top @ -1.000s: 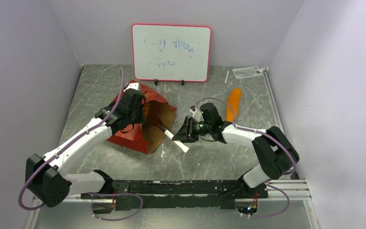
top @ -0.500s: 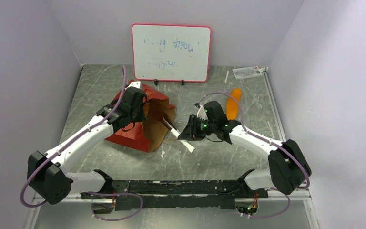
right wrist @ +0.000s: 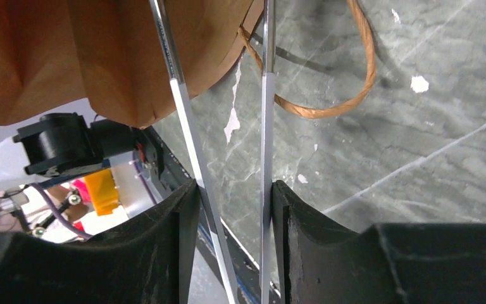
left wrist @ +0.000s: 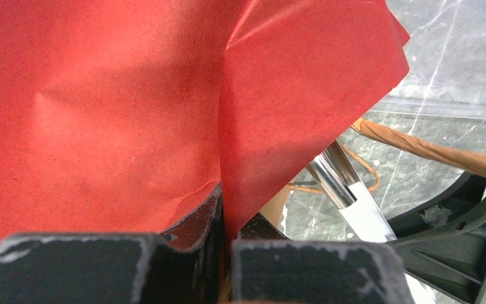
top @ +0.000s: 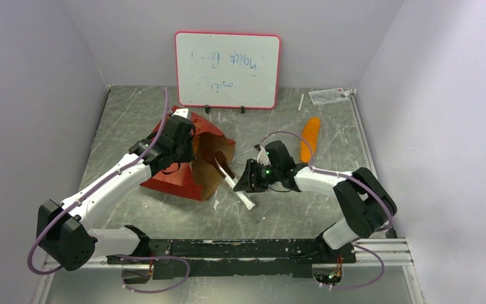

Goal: Take the fake bread out of the paper bag
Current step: Take out the fake bread from the paper bag.

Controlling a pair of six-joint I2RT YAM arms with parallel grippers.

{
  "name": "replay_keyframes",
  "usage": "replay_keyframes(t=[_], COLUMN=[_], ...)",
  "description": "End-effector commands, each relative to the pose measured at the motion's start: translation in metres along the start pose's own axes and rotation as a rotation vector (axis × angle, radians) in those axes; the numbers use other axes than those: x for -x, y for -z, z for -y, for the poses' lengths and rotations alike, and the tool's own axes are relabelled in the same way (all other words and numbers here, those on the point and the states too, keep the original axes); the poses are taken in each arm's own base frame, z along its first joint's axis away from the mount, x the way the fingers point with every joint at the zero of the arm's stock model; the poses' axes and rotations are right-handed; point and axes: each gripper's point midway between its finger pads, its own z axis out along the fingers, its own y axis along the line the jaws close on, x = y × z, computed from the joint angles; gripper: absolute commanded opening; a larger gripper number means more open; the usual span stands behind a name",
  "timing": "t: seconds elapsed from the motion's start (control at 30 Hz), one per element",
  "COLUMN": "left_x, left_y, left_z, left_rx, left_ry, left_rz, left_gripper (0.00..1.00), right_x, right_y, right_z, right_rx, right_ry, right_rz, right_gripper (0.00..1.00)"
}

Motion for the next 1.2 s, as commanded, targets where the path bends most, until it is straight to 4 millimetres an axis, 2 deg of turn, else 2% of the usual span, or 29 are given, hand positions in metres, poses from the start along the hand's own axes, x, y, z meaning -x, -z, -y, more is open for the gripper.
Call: replay_keyframes(t=[0.0,0.33,0.37,0.43,0.5,0.53,0.77,0.9,1.17], left_x=[0.004,0.003,0.003,0.004,0.004,0.004,0.003,0.004,0.004], left_y=[0.001,0.001,0.001,0.002,0.002,0.001,0.000,0.000,0.003], left_z=[0.014,0.017,0.017,0.017,0.017,0.017,0.016,0.016,0.023], left_rx=[-0.068,-0.083,-0.082,-0.081,-0.080,-0.079,-0.073,-0.071,-0.119], left_ry=[0.004,0.009,0.008,0.007,0.006,0.007,0.006,-0.004,-0.037], left_rz=[0.016,0.014,0.015,0.017,0.018,0.018,0.017,0.019,0.016], left_gripper=[0.07,0.07,0.07,0.07,0.07,0.07,0.07,0.07,0.07], right_x=[0.015,0.008,0.008,0.008,0.009,0.009,0.011,0.006,-0.010], right_y=[-0.007,-0.022,-0.023,-0.023,-0.023,-0.022,-0.015,-0.010,-0.007], right_z=[0.006,0.017,0.018,0.018,0.016,0.016,0.003,-0.016,-0.059], right_rx=[-0.050,-0.111,-0.125,-0.147,-0.159,-0.164,-0.154,-0.075,0.179], right_ry=[0.062,0.083,0.095,0.118,0.131,0.135,0.158,0.129,0.007], right_rz=[0.048,0.031,0.032,0.032,0.035,0.038,0.048,0.030,-0.028], right_gripper=[0.46,0.46,0.43,0.29,0.07,0.00,0.00,0.00,0.24])
